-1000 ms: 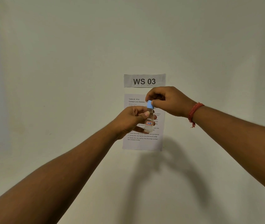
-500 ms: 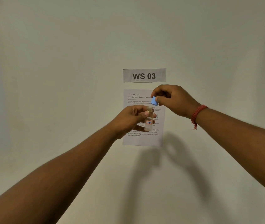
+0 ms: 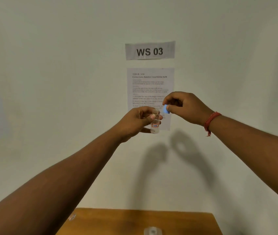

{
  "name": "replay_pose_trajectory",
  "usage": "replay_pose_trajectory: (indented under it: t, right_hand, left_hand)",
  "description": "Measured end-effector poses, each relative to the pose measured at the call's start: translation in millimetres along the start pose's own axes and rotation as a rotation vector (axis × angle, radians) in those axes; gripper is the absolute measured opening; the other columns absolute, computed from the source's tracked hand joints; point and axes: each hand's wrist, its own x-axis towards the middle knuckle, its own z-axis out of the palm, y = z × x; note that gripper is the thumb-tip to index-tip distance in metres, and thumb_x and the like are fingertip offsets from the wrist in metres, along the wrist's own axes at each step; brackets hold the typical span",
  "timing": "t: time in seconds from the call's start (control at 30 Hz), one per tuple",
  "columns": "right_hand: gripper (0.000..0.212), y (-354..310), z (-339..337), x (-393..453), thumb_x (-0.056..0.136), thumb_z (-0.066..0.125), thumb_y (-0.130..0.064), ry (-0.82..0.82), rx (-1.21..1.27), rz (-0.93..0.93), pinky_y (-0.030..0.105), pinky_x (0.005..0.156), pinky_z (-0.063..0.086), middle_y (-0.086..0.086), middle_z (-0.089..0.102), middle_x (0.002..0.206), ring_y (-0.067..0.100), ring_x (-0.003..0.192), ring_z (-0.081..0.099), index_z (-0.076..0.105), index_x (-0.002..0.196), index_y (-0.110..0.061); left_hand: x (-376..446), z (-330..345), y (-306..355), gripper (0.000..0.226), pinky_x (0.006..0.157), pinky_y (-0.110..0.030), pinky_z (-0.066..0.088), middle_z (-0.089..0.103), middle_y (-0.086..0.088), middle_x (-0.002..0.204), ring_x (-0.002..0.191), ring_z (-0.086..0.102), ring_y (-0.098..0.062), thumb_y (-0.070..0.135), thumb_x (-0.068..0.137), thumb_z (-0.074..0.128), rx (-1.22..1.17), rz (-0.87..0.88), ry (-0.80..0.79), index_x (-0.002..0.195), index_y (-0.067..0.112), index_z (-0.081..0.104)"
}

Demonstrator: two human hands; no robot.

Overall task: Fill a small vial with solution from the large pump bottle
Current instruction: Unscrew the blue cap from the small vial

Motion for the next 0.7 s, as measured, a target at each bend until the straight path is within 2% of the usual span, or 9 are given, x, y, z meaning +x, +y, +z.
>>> replay_pose_trajectory:
  t: [0.1, 0.27, 0.33, 0.43, 0.57, 0.7]
  right_hand:
    - [0.011, 15.3, 20.5, -18.5, 0.085, 0.066, -0.018, -0.031, 0.007, 0.041, 0.008, 0.061, 0.043, -0.01, 0.064, 0.083, 0.001, 0.065, 0.052, 0.068, 0.093, -0.026]
    - [0.009, 44.1, 61.9, -64.5, 0.086, 0.066, -0.018, -0.107, 0.049, 0.125, 0.01, 0.065, 0.043, -0.008, 0.066, 0.087, 0.004, 0.066, 0.052, 0.07, 0.094, -0.022]
    - [0.01, 58.7, 84.0, -90.7, 0.086, 0.066, -0.017, -0.138, 0.071, 0.173, 0.01, 0.065, 0.044, -0.008, 0.066, 0.087, 0.004, 0.066, 0.053, 0.07, 0.094, -0.021]
    - [0.011, 78.9, 117.1, -130.0, 0.087, 0.066, -0.017, -0.203, 0.096, 0.249, 0.011, 0.067, 0.045, -0.006, 0.066, 0.09, 0.006, 0.067, 0.054, 0.07, 0.096, -0.02]
    - [0.011, 98.3, 161.1, -182.5, 0.086, 0.066, -0.016, -0.304, 0.093, 0.302, 0.013, 0.069, 0.044, -0.004, 0.064, 0.088, 0.003, 0.072, 0.054, 0.07, 0.096, -0.019]
    - [0.014, 109.0, 198.5, -231.5, 0.083, 0.07, -0.016, -0.419, 0.097, 0.352, 0.02, 0.072, 0.049, -0.003, 0.066, 0.093, 0.01, 0.079, 0.06, 0.07, 0.097, -0.019]
  left_hand:
    - [-12.8, 8.5, -28.6, 0.019, 0.082, -0.033, 0.062, 0.075, -0.007, 0.116, 0.109, 0.072, -0.021, 0.012, 0.104, 0.055, -0.017, -0.037, 0.01, 0.12, 0.01, 0.064]
    - [-45.2, 26.8, -89.7, 0.017, 0.096, -0.037, 0.058, 0.076, 0.001, 0.114, 0.115, 0.069, -0.017, 0.013, 0.103, 0.056, -0.018, -0.103, 0.007, 0.117, 0.015, 0.066]
    - [-63.5, 35.3, -116.1, 0.02, 0.095, -0.034, 0.057, 0.075, 0.0, 0.116, 0.116, 0.069, -0.015, 0.011, 0.103, 0.056, 0.006, -0.13, -0.005, 0.12, 0.011, 0.065]
    - [-88.1, 45.4, -150.9, 0.021, 0.097, -0.036, 0.057, 0.075, -0.002, 0.118, 0.115, 0.068, -0.015, 0.008, 0.102, 0.057, 0.054, -0.179, -0.014, 0.122, 0.008, 0.066]
    - [-127.1, 63.6, -195.6, 0.02, 0.096, -0.034, 0.058, 0.075, 0.002, 0.117, 0.111, 0.069, -0.013, 0.007, 0.1, 0.06, 0.135, -0.221, -0.034, 0.119, 0.009, 0.068]
    - [-168.9, 85.4, -239.3, 0.023, 0.096, -0.029, 0.055, 0.074, 0.004, 0.117, 0.108, 0.067, -0.009, 0.008, 0.098, 0.064, 0.257, -0.266, -0.093, 0.119, 0.012, 0.07]
